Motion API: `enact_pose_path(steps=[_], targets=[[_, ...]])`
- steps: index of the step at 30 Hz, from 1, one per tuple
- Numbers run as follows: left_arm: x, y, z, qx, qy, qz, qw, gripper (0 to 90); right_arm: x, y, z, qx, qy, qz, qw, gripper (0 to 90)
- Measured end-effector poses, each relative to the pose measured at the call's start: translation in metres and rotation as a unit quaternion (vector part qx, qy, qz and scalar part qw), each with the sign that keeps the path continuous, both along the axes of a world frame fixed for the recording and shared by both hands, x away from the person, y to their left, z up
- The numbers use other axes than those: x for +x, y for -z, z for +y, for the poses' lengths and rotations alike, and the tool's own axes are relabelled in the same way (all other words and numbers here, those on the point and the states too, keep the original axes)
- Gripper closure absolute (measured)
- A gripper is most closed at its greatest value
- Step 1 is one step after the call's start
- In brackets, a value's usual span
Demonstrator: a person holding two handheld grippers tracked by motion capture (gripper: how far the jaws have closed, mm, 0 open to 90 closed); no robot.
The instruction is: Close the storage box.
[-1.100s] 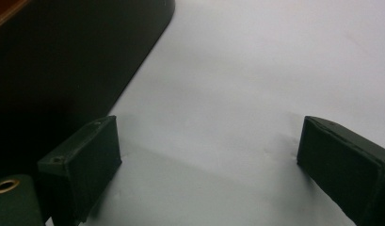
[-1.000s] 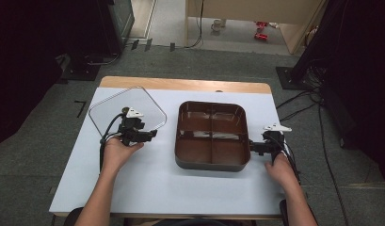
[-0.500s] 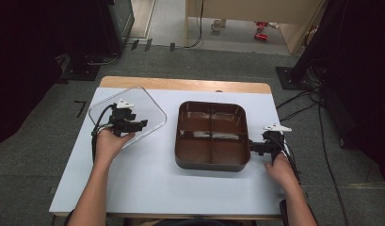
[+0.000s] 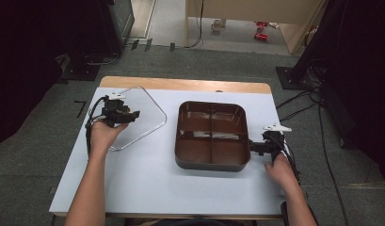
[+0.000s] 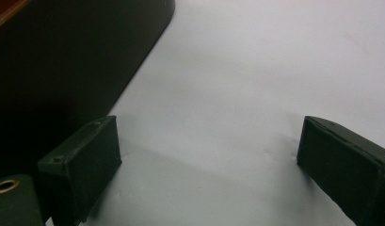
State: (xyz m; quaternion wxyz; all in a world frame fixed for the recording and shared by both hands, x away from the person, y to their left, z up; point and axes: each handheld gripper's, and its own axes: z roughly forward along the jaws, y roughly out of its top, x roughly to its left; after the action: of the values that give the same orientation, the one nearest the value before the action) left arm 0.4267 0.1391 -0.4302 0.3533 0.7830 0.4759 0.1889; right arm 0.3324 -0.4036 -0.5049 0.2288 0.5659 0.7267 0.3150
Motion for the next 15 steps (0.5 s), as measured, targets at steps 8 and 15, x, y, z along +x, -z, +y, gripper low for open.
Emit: enact_pose_path(steps=[8, 15], targets=[[0.014, 0.008, 0.014, 0.015, -0.029, -0.016, 0.9993, 40.3, 0.0, 0.0, 0.0, 0.0, 0.0, 0.0, 1.0, 5.9], [0.023, 0.02, 0.026, -0.009, -0.048, -0.001, 0.9988, 40.4, 0.0, 0.0, 0.0, 0.0, 0.0, 0.0, 1.0, 5.9]])
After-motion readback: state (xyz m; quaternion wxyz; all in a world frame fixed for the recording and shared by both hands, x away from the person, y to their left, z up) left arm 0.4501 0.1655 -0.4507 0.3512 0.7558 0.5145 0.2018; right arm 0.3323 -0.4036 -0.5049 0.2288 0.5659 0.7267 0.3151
